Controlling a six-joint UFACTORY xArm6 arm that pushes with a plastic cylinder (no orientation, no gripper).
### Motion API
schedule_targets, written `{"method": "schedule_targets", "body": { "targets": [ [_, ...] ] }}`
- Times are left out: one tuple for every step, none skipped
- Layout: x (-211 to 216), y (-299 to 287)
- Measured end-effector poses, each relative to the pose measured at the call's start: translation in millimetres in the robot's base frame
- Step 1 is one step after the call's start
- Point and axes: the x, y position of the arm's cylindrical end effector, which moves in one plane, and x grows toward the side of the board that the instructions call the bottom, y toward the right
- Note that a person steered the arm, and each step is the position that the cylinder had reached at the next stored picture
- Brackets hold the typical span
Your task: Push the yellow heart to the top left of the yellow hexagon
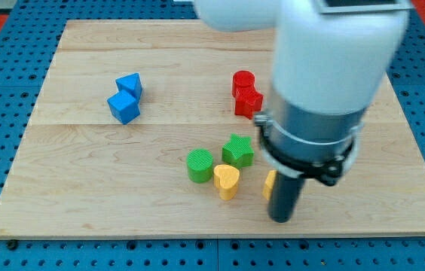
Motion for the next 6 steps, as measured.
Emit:
{"method": "schedule_targets", "body": {
  "targets": [
    [15, -56],
    [-2, -121],
    [-38, -120],
    [-48, -60],
    [-42, -1],
    [-41, -11]
  ]
}}
